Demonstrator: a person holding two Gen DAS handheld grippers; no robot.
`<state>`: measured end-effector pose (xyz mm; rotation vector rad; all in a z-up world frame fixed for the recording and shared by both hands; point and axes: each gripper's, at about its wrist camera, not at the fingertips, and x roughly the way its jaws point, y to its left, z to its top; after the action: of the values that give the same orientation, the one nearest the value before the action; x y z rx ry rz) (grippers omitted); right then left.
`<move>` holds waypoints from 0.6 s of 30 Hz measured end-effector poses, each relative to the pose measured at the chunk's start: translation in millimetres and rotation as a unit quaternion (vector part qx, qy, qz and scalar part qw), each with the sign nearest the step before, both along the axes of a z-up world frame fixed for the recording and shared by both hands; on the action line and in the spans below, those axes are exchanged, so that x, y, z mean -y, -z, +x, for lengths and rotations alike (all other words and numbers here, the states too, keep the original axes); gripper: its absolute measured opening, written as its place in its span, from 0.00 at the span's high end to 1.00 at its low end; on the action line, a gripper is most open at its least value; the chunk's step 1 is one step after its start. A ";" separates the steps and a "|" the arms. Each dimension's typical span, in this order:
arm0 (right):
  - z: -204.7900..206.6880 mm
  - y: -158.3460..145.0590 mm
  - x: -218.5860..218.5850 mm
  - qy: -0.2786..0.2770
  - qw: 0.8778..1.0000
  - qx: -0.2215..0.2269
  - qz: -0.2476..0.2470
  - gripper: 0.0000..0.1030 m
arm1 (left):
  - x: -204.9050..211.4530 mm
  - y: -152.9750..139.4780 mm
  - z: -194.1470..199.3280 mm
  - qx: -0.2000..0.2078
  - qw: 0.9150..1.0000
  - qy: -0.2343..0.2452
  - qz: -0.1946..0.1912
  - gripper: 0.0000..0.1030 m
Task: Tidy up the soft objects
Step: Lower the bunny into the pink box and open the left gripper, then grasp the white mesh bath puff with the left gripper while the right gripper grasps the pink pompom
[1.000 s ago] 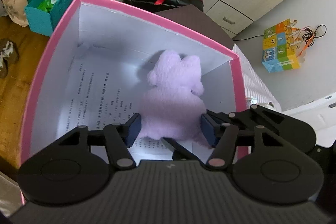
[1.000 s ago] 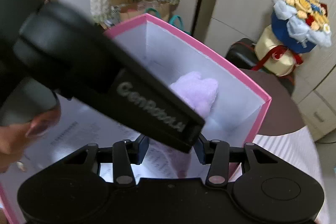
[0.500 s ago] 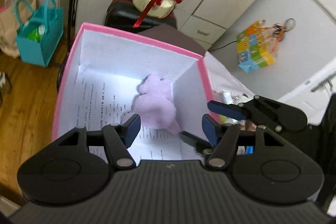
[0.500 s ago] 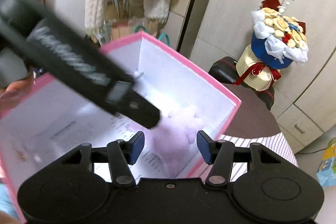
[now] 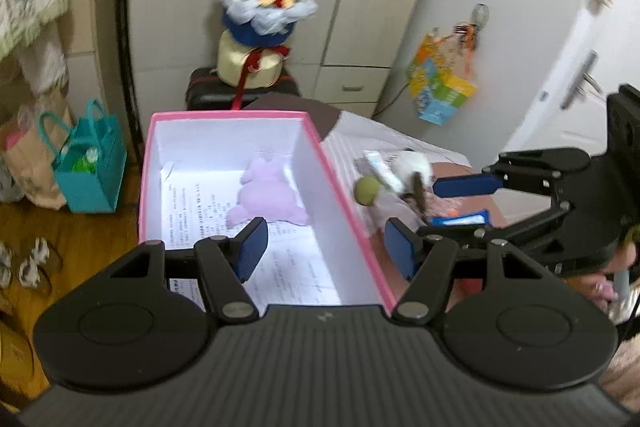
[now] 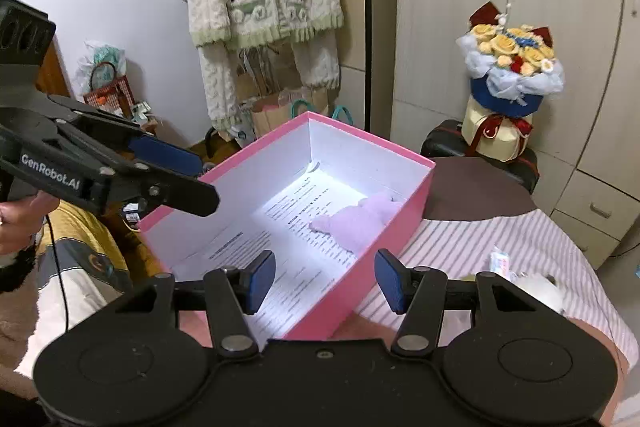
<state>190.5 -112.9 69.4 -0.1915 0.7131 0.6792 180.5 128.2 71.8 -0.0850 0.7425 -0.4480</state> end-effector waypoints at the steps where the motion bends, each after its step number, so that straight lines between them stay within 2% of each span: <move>1: -7.9 -2.4 6.3 0.001 1.000 0.003 0.002 0.42 | 5.0 -2.6 -9.4 0.006 1.000 0.006 0.002 0.38; 11: -72.0 -8.1 59.6 0.022 1.000 0.018 -0.006 0.41 | 52.4 -8.2 -66.6 0.038 0.997 0.072 0.016 0.37; 18: -100.1 13.2 92.2 0.045 0.998 0.028 -0.015 0.40 | 87.7 13.0 -74.5 0.034 0.996 0.084 0.027 0.37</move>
<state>90.5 -205.1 56.2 -0.2030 0.6742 0.5754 106.0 40.5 58.8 0.0437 0.6976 -0.5869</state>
